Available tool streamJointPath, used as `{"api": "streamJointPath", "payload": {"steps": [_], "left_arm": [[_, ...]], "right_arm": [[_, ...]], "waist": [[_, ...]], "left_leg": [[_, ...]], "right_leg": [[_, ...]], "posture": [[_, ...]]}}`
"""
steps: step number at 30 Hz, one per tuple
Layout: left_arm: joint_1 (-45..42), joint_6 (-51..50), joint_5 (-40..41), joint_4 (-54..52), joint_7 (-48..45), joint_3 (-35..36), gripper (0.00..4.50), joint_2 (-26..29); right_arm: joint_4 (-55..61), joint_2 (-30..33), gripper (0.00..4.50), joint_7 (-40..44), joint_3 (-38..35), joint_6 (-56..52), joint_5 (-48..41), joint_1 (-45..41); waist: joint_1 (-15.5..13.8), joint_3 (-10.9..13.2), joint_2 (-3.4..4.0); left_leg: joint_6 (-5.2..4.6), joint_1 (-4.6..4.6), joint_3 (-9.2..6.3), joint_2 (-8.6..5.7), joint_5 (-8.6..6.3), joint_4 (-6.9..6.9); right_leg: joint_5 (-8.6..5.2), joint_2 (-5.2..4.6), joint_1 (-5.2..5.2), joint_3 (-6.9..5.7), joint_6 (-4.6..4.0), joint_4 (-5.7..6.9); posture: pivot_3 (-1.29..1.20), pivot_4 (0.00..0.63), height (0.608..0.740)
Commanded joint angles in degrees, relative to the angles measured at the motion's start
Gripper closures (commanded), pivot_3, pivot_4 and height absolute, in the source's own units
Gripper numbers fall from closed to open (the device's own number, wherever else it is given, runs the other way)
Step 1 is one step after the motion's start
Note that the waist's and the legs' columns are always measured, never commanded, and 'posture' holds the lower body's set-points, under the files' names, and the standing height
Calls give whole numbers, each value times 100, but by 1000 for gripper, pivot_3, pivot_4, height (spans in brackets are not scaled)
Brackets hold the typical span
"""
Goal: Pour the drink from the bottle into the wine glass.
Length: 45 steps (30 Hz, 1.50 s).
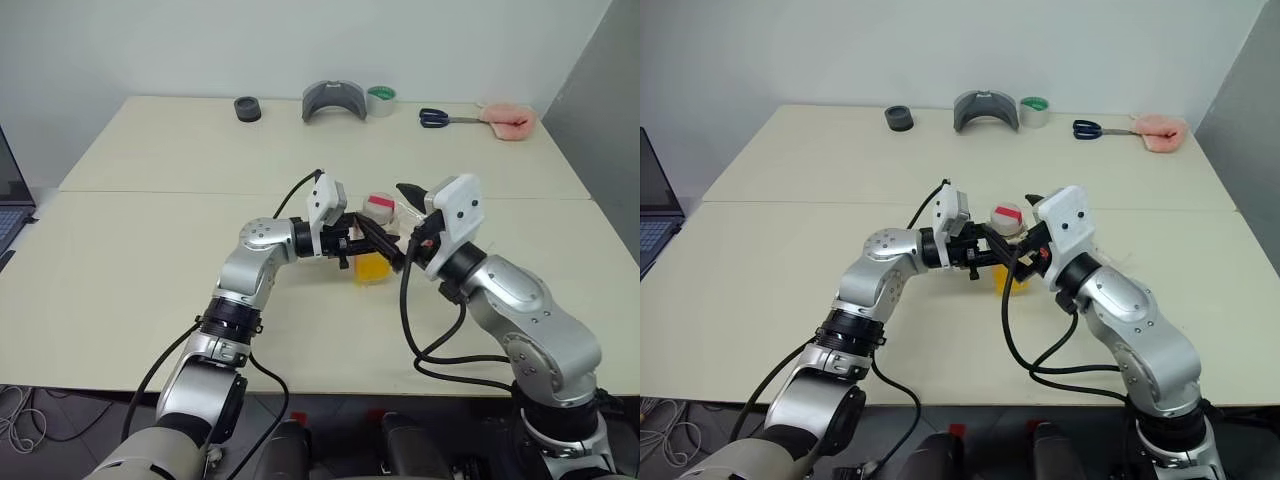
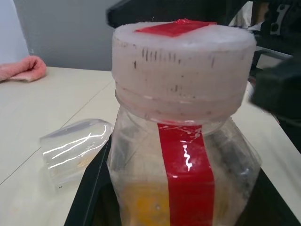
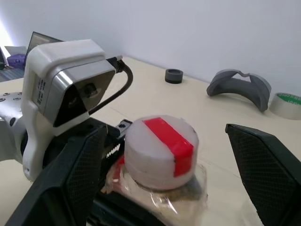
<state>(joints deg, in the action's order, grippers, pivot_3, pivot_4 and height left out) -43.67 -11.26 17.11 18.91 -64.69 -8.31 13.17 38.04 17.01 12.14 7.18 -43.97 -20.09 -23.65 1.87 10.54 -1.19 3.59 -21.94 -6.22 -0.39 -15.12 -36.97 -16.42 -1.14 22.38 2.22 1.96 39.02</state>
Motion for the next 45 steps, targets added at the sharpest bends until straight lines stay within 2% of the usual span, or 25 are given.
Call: {"api": "streamJointPath", "payload": {"steps": [1,7,10,14,16,19,21,23,26,28,31,35,37,38,42,45], "left_arm": [[-170,150,29,-123,-36,19,2739,-5],[-132,193,-15,-144,-5,8,2739,25],[-107,190,-22,-176,-2,7,2739,42],[-93,176,-19,-201,3,3,2739,56],[-87,169,-16,-212,5,0,2740,62],[-65,148,-10,-246,1,-9,2740,74],[-43,106,8,-289,-25,-16,2741,92],[-35,58,34,-321,-82,-25,2742,120],[-41,-8,68,-371,-252,-59,2743,200],[-63,43,42,-346,-245,-54,2744,219],[-107,126,1,-238,-180,-43,2745,202],[-91,130,-26,-239,-187,-64,2746,185],[-86,113,-29,-251,-150,-50,2748,177],[-86,103,-28,-250,-126,-42,2748,171],[-77,106,-33,-251,-79,-41,2749,165],[-104,119,-57,-193,-38,-18,2749,156]], "right_arm": [[35,-118,228,-87,-11,244,164,-119],[-102,-316,228,-116,-21,398,296,-104],[-140,-336,793,-73,-6,421,350,-105],[-150,-355,2170,-18,4,446,360,-90],[-136,-340,2592,36,10,453,361,-75],[-117,-236,2588,268,50,524,290,-60],[-185,50,2588,863,74,686,89,-93],[-441,517,2588,1730,39,882,-168,-230],[-1490,1519,2588,3617,84,1201,-512,-845],[-2237,1910,2588,4502,189,1167,-710,-1293],[-3131,2046,2588,5145,315,1315,-695,-1746],[-3441,1897,2588,4962,156,1379,-645,-1859],[-3251,1783,1824,4583,-126,1377,-715,-1763],[-3096,1780,1594,4433,-250,1344,-753,-1687],[-1982,1884,238,3736,-806,879,-1045,-1147],[-888,1792,226,3018,-1145,263,-1378,-578]], "waist": [[2,0,0],[3,0,0],[4,0,0],[5,0,0],[5,0,0],[5,0,0],[4,0,0],[4,0,0],[20,3,4],[30,4,4],[38,4,4],[36,4,4],[20,4,3],[4,4,3],[-18,4,4],[-21,4,4]], "left_leg": [[0,0,0,0,0,0],[0,0,1,0,0,0],[0,0,0,0,0,0],[0,1,0,0,0,0],[-1,0,0,0,0,0],[0,0,0,0,0,0],[-1,0,0,0,0,0],[-1,0,0,-2,0,-1],[-2,5,8,-3,-1,-2],[-4,11,6,1,-1,1],[-6,10,3,5,-3,2],[-7,3,4,1,-3,0],[-6,-2,3,-1,-3,-3],[-6,-1,3,-1,-3,-3],[-6,-6,-1,-1,-3,-3],[-5,-9,-1,-1,-3,-3]], "right_leg": [[0,0,0,0,0,0],[0,0,0,0,0,1],[0,1,0,0,0,1],[0,1,0,0,0,1],[0,0,0,0,0,1],[0,0,0,0,0,1],[0,0,0,-1,0,1],[0,0,-1,-1,0,0],[2,0,-3,3,3,-1],[2,5,-7,0,3,-3],[1,9,-7,-3,0,-2],[1,1,-4,-1,0,-2],[1,-4,-2,-1,0,-2],[1,-6,-2,-2,0,-3],[1,-9,1,-3,0,-2],[1,-9,2,-2,0,-3]], "posture": [[0,150,740],[0,150,740],[0,150,740],[0,150,740],[0,150,740],[0,150,740],[0,150,740],[0,150,740],[0,150,740],[0,150,740],[0,150,740],[0,150,740],[0,150,740],[0,150,740],[0,150,740],[0,150,740]]}}
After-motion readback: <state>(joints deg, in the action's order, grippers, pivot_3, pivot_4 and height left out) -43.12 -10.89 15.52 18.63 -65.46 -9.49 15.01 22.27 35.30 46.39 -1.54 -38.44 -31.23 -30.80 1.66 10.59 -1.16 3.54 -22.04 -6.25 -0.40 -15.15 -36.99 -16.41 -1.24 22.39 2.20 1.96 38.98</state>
